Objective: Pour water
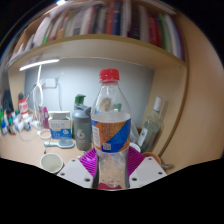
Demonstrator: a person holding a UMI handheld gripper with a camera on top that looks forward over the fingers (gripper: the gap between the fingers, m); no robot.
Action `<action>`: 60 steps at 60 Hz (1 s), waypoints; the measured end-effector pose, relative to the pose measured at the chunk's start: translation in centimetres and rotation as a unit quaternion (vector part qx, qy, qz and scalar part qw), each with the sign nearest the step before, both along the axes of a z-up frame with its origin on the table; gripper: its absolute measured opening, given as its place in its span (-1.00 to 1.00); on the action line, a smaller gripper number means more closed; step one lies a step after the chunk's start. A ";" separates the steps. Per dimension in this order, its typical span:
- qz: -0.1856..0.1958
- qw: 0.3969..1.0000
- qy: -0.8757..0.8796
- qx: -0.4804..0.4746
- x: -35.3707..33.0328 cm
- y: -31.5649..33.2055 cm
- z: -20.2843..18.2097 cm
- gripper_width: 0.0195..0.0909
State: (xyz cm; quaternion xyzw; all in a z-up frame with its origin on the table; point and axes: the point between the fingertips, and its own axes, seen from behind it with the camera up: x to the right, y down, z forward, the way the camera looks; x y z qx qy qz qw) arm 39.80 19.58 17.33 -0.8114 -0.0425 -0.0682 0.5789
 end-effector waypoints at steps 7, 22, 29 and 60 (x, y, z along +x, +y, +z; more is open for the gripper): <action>-0.010 0.996 0.087 0.007 1.5 -0.7 -2.4 -0.54; 0.010 0.993 0.109 0.037 1.8 -0.8 -6.9 -0.48; 0.021 0.996 0.088 0.014 1.5 -1.3 -10.5 -0.39; 0.024 0.994 0.083 -0.074 0.9 -5.0 -12.3 0.81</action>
